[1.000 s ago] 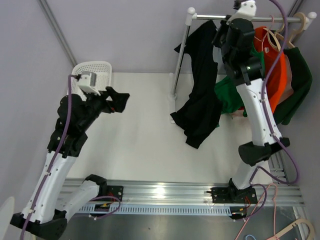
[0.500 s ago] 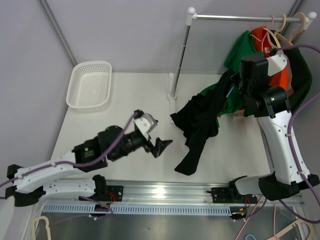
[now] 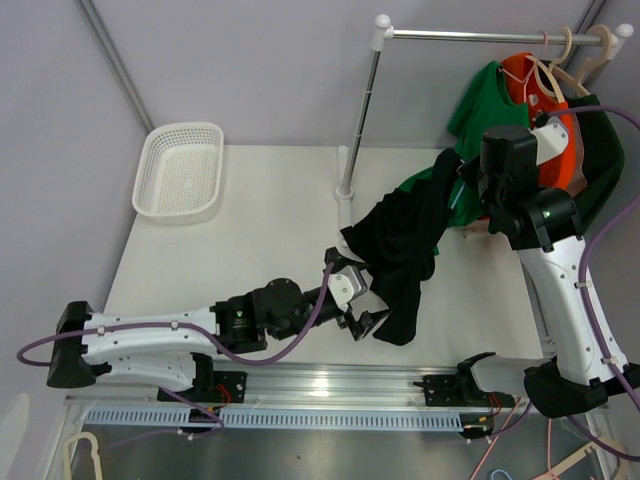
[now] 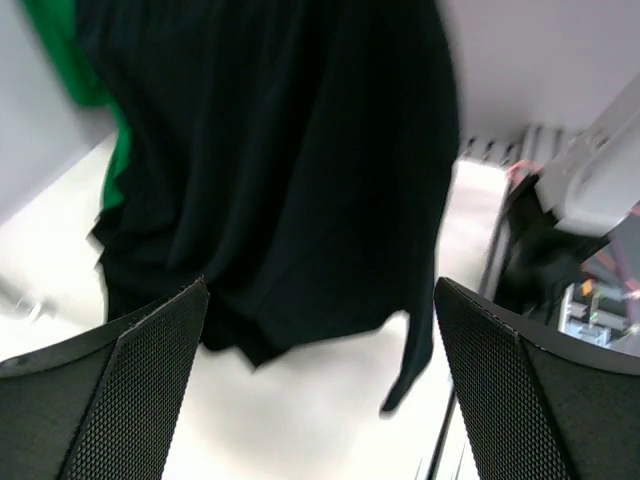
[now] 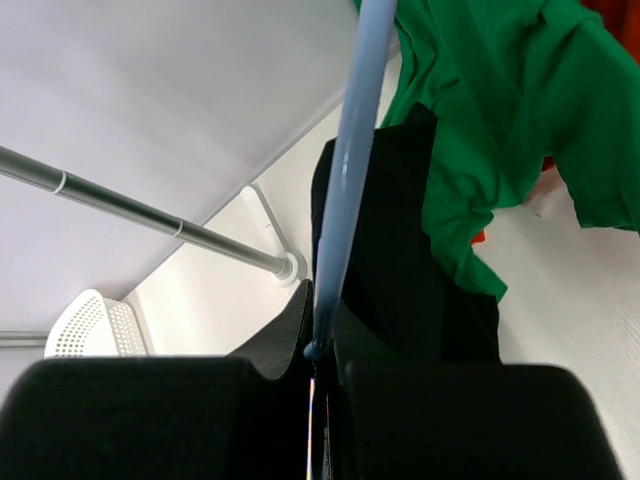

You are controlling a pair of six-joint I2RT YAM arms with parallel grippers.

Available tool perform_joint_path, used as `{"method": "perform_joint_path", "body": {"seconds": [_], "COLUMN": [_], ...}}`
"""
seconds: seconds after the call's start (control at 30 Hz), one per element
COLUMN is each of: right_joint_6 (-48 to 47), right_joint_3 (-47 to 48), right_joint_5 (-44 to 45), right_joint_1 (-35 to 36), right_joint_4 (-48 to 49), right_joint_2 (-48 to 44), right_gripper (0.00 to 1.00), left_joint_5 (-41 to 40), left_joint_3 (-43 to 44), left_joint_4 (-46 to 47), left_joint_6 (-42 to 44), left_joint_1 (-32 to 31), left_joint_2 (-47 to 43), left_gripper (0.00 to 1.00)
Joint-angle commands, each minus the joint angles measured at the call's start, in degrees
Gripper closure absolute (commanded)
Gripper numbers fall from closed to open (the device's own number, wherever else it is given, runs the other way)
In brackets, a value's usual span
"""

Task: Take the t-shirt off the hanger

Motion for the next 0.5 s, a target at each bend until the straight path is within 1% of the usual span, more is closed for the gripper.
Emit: {"method": "perform_joint_path", "body": {"seconds": [0.0, 0.1, 0.23, 0.27, 0.33, 0.4, 0.43, 0.47], "right_joint_6": [0.88, 0.44, -0.27, -0.27, -0.44, -0.44, -0.36, -0.36], "right_joint_3": [0.83, 0.92, 1.35, 1.44, 1.62, 1.62, 1.62, 1.62], "right_joint_5": [-0.66, -0.84, -1.1, -1.28, -1.63, -2.16, -2.25, -2.77], "right_joint_1": [0.39, 0.48, 0.48, 0.48, 0.57, 0.48, 0.65, 0.65], "right_joint_4": [4.47, 4.82, 5.17, 5.26, 5.35, 5.61, 5.61, 5.79], "right_joint_2": [-1.74, -1.74, -1.65, -1.65, -1.65, -1.83, -1.91, -1.92], "right_gripper": [1.0, 1.0, 1.0, 1.0, 1.0, 1.0, 1.0, 1.0], "left_joint_5": [4.52, 6.98, 11.81, 12.25, 10.51, 9.1, 7.61, 6.64], "left_joint_3": [4.09, 4.8, 2.96, 2.87, 4.18, 6.11, 8.03, 8.57], "left_joint_4": [10.66, 11.9, 16.98, 17.35, 16.22, 15.25, 14.72, 14.72], "left_joint_6": [2.1, 2.01, 2.19, 2.01, 2.27, 2.98, 3.15, 3.16], "left_joint_1": [-0.89, -1.07, -1.77, -1.77, -1.77, -1.68, -1.68, -1.6], "left_joint_2": [2.13, 4.33, 5.39, 5.65, 7.76, 10.82, 11.97, 13.03], "left_gripper": [0.0, 0.0, 0.0, 0.01, 0.01, 0.07, 0.14, 0.3]}}
